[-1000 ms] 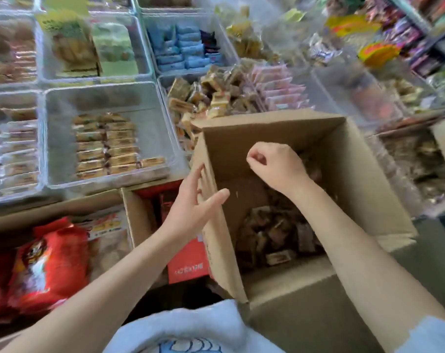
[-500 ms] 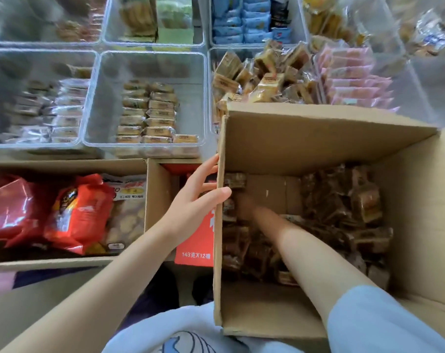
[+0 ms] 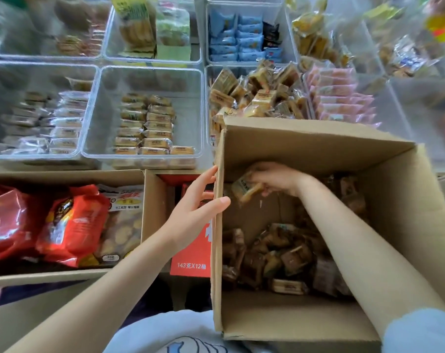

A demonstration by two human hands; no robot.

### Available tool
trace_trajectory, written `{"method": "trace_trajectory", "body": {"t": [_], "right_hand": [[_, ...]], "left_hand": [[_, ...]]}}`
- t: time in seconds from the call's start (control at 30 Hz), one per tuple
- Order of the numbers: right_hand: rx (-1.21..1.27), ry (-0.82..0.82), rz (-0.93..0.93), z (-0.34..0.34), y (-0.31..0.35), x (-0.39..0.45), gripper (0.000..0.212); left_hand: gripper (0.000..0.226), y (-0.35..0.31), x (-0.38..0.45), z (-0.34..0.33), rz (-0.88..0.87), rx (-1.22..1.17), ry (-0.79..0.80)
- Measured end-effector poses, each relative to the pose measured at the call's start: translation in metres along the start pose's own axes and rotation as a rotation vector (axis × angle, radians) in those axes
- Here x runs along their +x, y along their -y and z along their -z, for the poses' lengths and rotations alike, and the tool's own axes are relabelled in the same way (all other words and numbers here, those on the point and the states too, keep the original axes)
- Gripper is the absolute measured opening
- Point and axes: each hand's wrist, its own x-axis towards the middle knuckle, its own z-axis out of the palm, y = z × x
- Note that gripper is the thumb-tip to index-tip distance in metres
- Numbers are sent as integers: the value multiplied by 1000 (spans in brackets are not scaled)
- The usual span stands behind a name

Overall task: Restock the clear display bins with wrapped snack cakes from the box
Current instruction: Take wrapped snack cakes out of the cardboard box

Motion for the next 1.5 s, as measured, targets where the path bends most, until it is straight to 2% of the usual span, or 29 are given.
{"method": "trace_trajectory", "body": {"t": [0.17,0.23,0.3,0.43,0.53,0.63,0.7,0.77,0.87,0.93,1.03,1.2,1.27,1.5], "right_hand": [[600,105,222,18,48,-71,34],[745,143,331,8,68,-81,33],[751,99,397,-5,93,-80,41],[515,-46,481,-32,155,-53,49],[68,-213,493,-51,203,-15,38],[-555,-427,443,-72,238,43,33],[-960,-487,346,-91,250,85,27],[-1248,-453,210,-110,248,123,23],[-1500,-336,27,-131,226,170,17],[-1531,-282,-40,-139,209,191,19],[-1447,-221,-101,-146,186,208,29],[-1123,-189,-141,-136,163,217,28],[-1048,-185,-130,-139,160,218,31],[-1110,-166,-57,-147,171,194,34]], "left_hand": [[77,7,9,12,-37,44,57],[61,8,17,28,-62,99,4],[46,14,30,55,-108,229,-114],[56,44,64,129,-171,801,-348],[74,74,74,180,-58,1144,-261],[81,98,70,202,-78,1218,-175],[81,103,70,205,-92,1198,-162],[84,104,73,205,-81,1179,-160],[88,105,76,204,-73,1159,-146],[91,107,76,204,-72,1147,-144],[93,110,77,203,-102,1128,-170],[93,114,77,202,-127,1136,-191],[92,110,77,202,-93,1134,-150],[91,102,74,202,-34,1149,-103]]}}
